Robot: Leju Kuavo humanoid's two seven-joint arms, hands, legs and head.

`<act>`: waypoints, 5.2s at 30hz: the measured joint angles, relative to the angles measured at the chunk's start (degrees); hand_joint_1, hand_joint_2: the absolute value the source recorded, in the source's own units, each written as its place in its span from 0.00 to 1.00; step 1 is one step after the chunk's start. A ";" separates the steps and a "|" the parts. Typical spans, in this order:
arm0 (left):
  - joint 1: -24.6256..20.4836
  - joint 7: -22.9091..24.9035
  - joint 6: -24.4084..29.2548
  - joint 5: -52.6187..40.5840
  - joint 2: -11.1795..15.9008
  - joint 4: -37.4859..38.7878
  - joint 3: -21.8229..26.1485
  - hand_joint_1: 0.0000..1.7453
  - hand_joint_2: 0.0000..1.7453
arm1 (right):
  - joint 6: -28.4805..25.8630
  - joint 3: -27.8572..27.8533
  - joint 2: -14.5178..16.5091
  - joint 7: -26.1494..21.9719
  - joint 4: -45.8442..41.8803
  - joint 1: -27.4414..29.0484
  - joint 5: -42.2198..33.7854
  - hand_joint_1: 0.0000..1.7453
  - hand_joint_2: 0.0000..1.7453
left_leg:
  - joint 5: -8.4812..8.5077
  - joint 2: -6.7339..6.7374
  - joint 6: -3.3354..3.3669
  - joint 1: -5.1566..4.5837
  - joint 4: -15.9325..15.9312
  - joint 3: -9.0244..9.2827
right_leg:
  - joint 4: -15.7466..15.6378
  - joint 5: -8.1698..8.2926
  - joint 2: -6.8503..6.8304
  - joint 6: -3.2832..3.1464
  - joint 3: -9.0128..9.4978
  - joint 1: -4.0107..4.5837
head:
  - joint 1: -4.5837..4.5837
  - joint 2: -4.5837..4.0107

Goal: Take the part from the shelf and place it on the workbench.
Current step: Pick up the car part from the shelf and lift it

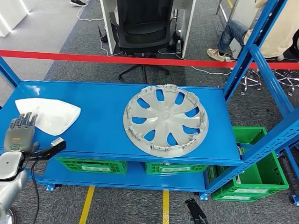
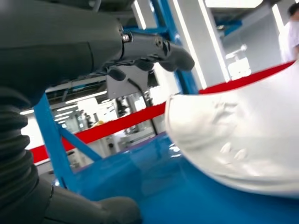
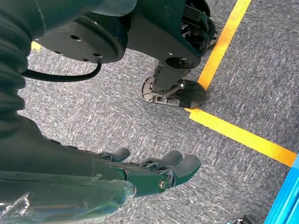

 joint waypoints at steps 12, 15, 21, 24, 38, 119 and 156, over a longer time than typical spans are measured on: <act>0.81 -15.56 5.18 1.69 -0.92 -0.70 0.13 0.00 1.00 | 0.80 0.14 -0.10 -0.91 0.00 -0.10 0.73 0.00 1.00 | 0.00 0.00 0.00 0.00 0.00 -0.02 | 0.00 0.00 0.01 0.00 -0.01 0.00 | -0.01 0.00; 1.01 -14.47 4.40 1.74 -0.83 -0.72 0.13 0.00 1.00 | 0.78 0.20 -0.11 -0.97 0.00 -0.06 0.76 0.00 1.00 | 0.00 0.00 0.00 0.00 0.00 -0.02 | 0.00 0.00 0.01 0.00 -0.01 0.00 | 0.00 0.00; 1.30 -10.80 2.40 1.78 -0.64 -0.72 0.14 0.00 1.00 | 0.70 0.22 -0.13 -0.96 0.00 0.00 0.74 0.00 1.00 | 0.00 0.00 0.00 0.00 -0.01 -0.02 | 0.00 0.00 0.01 0.00 0.00 0.00 | 0.00 0.00; 1.30 -8.32 0.88 1.79 -0.76 -0.72 0.16 0.00 1.00 | 0.64 0.22 -0.13 -0.96 0.00 0.00 0.74 0.00 1.00 | 0.00 0.00 0.00 0.00 -0.01 -0.01 | 0.00 0.00 0.01 0.00 0.00 0.00 | 0.00 0.00; 1.20 -5.65 -0.57 1.53 -1.28 -0.72 0.51 0.00 1.00 | 0.62 0.22 -0.13 -0.87 0.00 0.00 0.70 0.00 1.00 | 0.00 0.00 0.00 0.00 -0.01 0.00 | 0.00 0.00 0.00 0.00 0.02 0.00 | 0.00 0.00; -0.11 -10.07 0.66 -0.49 -4.63 -4.96 2.44 0.00 1.00 | 1.36 0.31 -0.13 -1.13 0.00 -0.34 -0.04 0.00 1.00 | 0.01 0.01 -0.01 0.00 0.00 -0.29 | 0.00 0.03 0.02 -0.02 -0.27 0.00 | 0.01 0.00; 0.98 -0.42 3.18 -2.07 -1.52 -3.34 2.06 0.00 1.00 | 0.76 0.28 -0.13 -1.11 0.00 -0.15 -1.31 0.00 1.00 | 0.01 0.01 -0.01 0.00 -0.01 -0.31 | 0.01 0.03 0.01 -0.02 -0.33 0.00 | 0.00 0.00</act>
